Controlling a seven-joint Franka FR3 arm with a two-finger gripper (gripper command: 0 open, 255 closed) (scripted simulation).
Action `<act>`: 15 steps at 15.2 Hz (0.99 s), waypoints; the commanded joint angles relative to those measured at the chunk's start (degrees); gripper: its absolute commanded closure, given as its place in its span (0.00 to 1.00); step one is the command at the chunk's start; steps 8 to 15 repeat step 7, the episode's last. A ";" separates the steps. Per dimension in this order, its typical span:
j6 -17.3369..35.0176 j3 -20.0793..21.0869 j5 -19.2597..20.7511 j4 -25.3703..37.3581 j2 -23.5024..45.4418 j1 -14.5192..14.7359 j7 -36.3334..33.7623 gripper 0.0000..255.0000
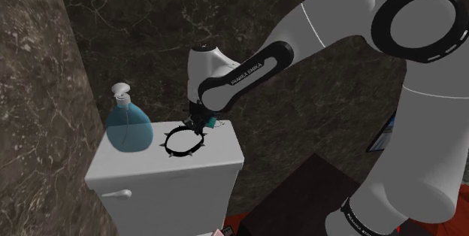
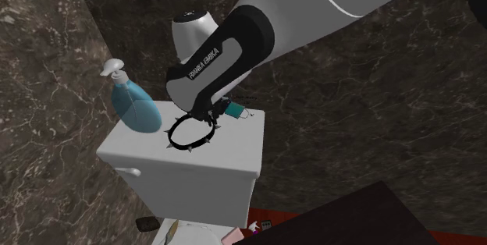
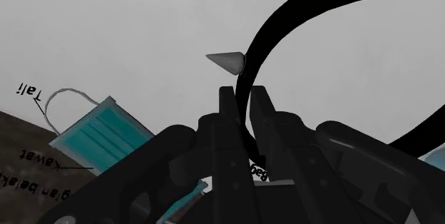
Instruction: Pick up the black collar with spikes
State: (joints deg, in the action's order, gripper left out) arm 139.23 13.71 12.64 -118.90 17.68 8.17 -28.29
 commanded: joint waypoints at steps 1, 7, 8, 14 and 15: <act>-1.34 0.23 -0.55 0.42 -0.96 -0.16 0.46 1.00; -4.00 0.65 -1.65 1.14 -3.00 -0.43 1.34 1.00; -4.00 0.65 -1.65 1.14 -3.00 -0.43 1.34 1.00; -4.00 0.65 -1.65 1.14 -3.00 -0.43 1.34 1.00; -4.00 0.65 -1.65 1.14 -3.00 -0.43 1.34 1.00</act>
